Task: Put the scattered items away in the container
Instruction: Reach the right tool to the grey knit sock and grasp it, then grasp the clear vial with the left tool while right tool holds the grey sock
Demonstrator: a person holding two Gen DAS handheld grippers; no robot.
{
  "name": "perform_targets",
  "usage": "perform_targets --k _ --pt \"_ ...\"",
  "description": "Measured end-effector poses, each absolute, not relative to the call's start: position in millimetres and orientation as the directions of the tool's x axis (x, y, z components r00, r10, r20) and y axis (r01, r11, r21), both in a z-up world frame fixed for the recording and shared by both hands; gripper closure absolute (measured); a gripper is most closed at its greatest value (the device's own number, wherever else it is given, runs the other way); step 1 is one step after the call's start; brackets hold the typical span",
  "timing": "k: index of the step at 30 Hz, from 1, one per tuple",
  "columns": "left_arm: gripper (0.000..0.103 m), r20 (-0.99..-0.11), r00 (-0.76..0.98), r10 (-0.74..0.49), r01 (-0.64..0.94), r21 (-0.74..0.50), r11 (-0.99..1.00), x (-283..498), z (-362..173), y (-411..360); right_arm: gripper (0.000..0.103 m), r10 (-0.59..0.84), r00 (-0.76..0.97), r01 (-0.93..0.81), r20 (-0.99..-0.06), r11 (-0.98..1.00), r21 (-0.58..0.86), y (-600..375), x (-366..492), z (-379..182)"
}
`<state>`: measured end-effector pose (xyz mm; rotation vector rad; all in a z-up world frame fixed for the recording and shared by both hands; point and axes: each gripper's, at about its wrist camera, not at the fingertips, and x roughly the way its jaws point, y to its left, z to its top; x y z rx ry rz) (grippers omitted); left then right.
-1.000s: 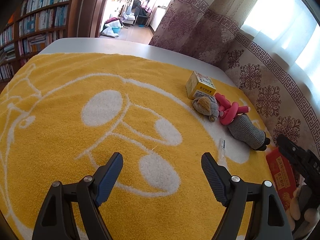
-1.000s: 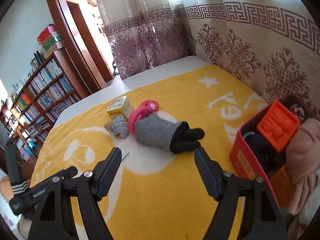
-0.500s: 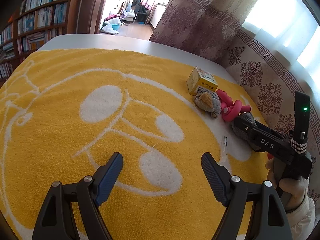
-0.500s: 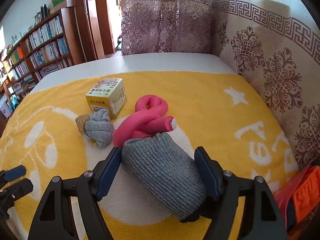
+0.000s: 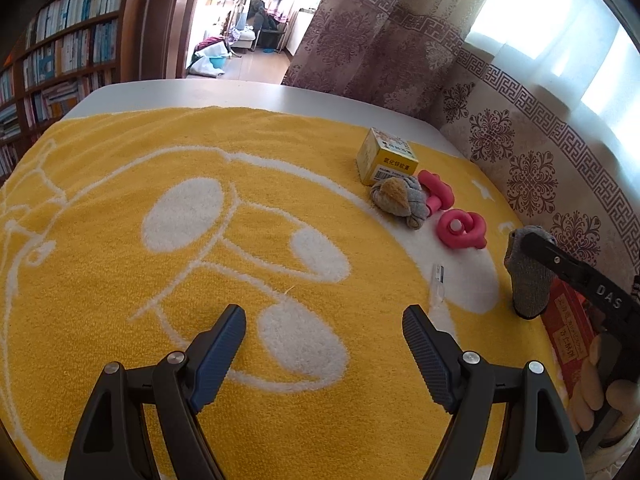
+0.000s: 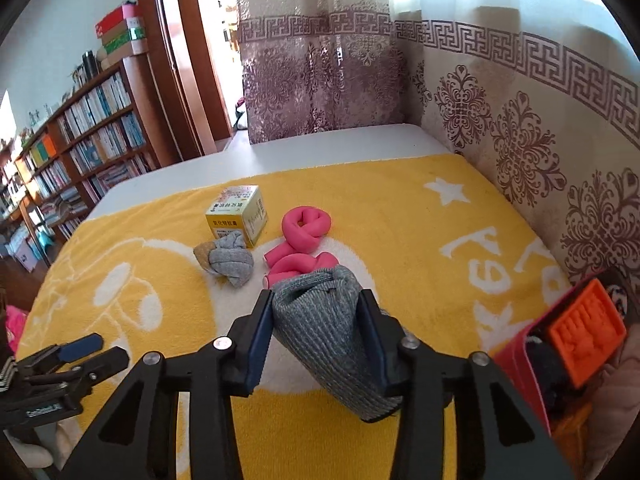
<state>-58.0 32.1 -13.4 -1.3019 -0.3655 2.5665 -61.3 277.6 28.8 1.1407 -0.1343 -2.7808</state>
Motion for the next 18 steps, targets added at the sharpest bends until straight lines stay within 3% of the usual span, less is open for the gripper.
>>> perform_targets --k 14,16,18 --pt "0.021 -0.777 -0.534 0.332 -0.346 -0.158 -0.925 -67.4 -1.2 131.0 0.058 -0.265 -0.758 0.118 -0.597 -0.955 0.273 308.1 -25.9 40.9" --pt "0.029 -0.787 -0.519 0.334 -0.362 -0.152 -0.92 -73.9 -4.7 139.8 0.058 -0.27 -0.76 0.121 -0.591 -0.953 0.279 309.6 -24.7 41.1" --pt "0.049 -0.802 -0.492 0.339 -0.365 -0.163 -0.916 -81.6 -10.0 145.0 0.058 -0.279 -0.76 0.124 -0.587 -0.949 0.29 311.8 -24.2 41.0"
